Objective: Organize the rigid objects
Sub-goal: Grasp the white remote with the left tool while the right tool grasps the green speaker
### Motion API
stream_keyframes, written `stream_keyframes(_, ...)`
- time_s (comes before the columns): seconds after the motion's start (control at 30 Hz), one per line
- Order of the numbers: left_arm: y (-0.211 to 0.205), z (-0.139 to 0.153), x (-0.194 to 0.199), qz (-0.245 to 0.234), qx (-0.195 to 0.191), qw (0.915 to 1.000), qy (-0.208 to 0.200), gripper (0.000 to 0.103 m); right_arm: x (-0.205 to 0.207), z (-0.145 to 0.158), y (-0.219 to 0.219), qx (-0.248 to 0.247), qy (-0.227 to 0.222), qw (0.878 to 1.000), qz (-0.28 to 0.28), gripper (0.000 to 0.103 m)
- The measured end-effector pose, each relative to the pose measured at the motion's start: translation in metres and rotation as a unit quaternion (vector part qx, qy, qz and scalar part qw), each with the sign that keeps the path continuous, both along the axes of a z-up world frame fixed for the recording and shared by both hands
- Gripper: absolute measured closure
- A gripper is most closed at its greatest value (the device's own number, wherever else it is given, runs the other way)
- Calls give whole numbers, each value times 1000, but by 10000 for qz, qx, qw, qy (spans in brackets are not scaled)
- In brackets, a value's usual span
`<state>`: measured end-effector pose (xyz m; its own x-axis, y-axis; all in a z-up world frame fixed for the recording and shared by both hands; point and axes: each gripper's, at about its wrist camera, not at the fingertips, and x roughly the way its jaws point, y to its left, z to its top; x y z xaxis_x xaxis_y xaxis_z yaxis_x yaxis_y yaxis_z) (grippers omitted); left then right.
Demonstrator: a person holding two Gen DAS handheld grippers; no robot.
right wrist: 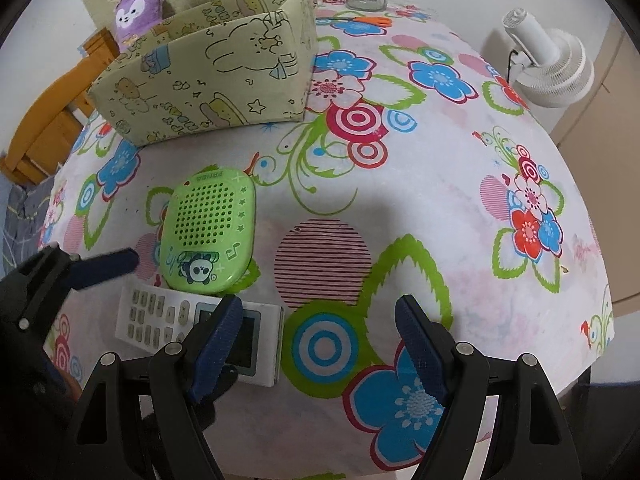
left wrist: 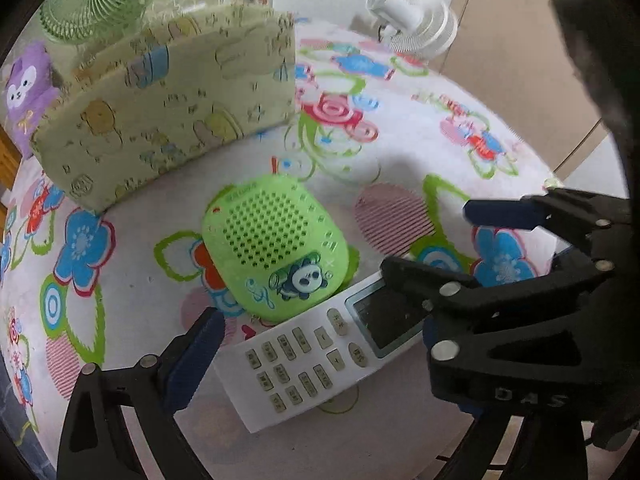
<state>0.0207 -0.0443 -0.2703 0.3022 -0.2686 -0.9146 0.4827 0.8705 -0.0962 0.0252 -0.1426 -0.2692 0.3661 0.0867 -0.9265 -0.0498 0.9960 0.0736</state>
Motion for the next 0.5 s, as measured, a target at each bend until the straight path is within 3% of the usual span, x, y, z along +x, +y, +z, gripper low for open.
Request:
stream_keyframes(0.17, 3, 4, 0, 160, -264, 9995, -46, 27, 3, -1, -3, 9, -15, 9999, -154, 22)
stream_keyframes(0.27, -4, 10, -5, -42, -274, 9995, -170, 53, 5, -1, -4, 7, -30, 9998, -202, 22)
stream_keyframes(0.4, -14, 15, -11, -199, 8, 9988, -453, 86, 8, 0, -3, 66, -40, 9998, -183, 22)
stream_keyframes(0.5, -12, 16, -9, -123, 5, 9993, -361, 89, 9, 0, -1, 74, -52, 9999, -120, 22)
